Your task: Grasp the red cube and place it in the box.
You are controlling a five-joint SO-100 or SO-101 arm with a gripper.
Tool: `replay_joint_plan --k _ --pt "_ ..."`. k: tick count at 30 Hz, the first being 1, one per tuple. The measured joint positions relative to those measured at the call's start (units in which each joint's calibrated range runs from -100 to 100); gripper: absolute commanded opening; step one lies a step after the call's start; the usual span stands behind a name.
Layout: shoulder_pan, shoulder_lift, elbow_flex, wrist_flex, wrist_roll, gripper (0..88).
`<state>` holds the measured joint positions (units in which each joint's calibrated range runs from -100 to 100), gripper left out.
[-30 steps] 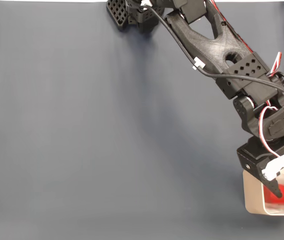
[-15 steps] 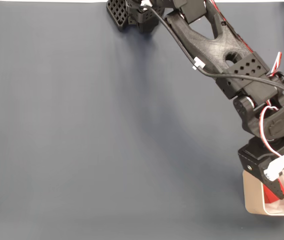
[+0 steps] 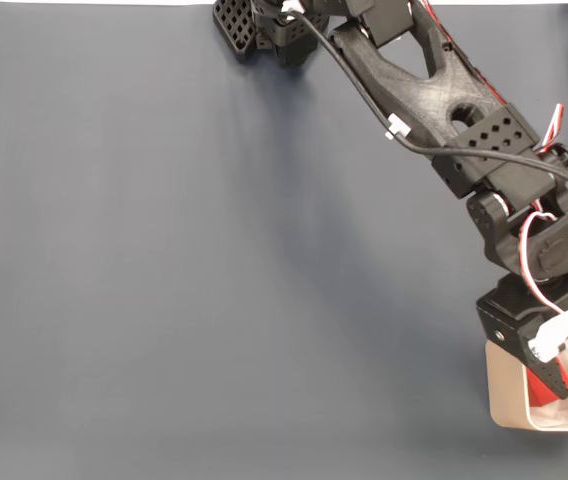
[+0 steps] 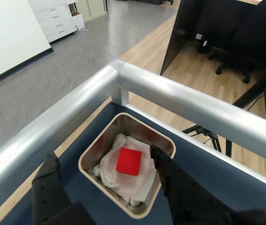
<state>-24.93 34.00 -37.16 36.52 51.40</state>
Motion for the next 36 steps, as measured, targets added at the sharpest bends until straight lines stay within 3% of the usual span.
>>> replay_joint_plan --k 14,21,28,36 --pt "0.0 0.0 0.0 0.0 0.0 36.6" --pt "0.0 0.0 0.0 0.0 0.0 0.8" --pt "3.0 -2.3 0.5 0.0 0.0 0.0" --pt "13.4 -19.5 15.4 -0.9 0.1 0.0"
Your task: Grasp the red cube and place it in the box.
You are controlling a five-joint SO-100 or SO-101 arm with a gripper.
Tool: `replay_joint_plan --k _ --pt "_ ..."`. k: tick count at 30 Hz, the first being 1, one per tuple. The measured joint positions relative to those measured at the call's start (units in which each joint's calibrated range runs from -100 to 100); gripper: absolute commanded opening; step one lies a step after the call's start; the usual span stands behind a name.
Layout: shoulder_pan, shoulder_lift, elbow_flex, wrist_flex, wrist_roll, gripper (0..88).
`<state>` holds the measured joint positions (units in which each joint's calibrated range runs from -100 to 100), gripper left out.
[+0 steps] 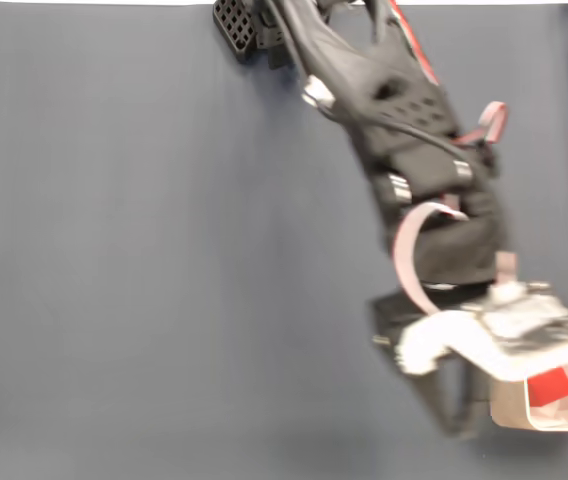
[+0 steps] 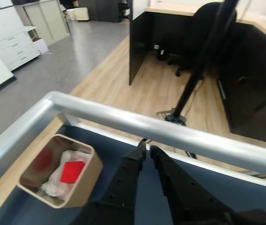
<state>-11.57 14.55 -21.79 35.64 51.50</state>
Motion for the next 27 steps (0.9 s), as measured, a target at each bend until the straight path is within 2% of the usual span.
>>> replay_joint_plan --k 7,15,21,27 --pt "6.9 -23.4 24.1 -1.4 0.3 0.0" --pt "11.4 -58.5 61.6 -0.1 0.3 0.0" --pt "11.6 -79.5 89.3 3.9 0.5 0.0" --pt "11.7 -95.9 110.8 8.7 -1.4 0.0"
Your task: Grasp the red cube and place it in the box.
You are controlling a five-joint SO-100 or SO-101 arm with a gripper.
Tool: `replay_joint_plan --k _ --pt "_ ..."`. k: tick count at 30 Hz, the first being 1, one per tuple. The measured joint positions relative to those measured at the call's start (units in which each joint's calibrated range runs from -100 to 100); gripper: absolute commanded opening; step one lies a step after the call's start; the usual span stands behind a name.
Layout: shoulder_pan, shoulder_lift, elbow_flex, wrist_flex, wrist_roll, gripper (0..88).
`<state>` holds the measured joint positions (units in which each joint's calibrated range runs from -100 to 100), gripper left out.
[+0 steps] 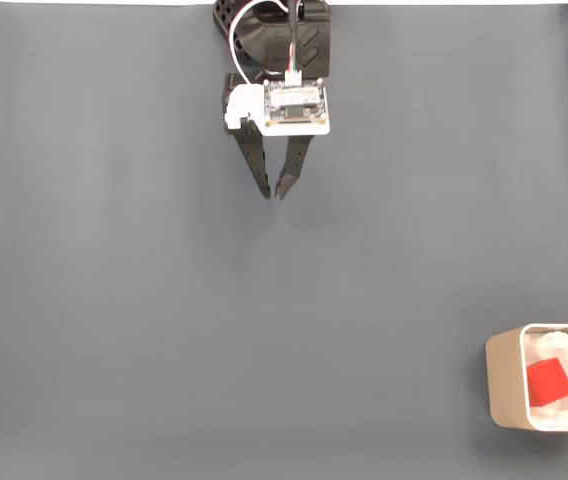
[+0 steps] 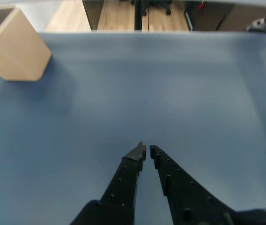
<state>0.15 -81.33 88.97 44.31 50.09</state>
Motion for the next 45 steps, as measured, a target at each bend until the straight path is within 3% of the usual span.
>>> replay_joint_plan --k 9,19,45 --pt "0.1 -15.0 9.8 15.1 -1.8 0.0" --pt "0.1 -18.2 10.4 28.8 -2.4 0.5" --pt "0.1 -18.7 10.4 30.3 -1.4 2.9"
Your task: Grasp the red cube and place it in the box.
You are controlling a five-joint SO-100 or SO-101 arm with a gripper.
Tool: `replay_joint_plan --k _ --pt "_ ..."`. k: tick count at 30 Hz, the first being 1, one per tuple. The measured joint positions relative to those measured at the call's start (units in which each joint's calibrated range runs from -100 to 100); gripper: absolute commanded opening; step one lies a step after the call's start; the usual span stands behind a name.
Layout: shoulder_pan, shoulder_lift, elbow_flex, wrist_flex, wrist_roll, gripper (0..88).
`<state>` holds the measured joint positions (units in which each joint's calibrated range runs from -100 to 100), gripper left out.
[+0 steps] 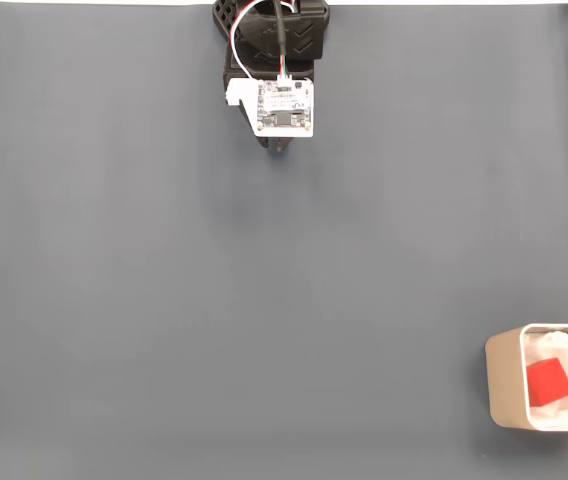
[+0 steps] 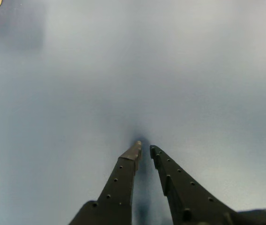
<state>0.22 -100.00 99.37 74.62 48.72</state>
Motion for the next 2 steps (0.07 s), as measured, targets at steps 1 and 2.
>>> replay_joint_plan --k 1,2 --pt "0.0 0.0 0.0 0.0 0.0 2.9" --pt "0.0 0.0 0.0 0.0 0.1 2.9"
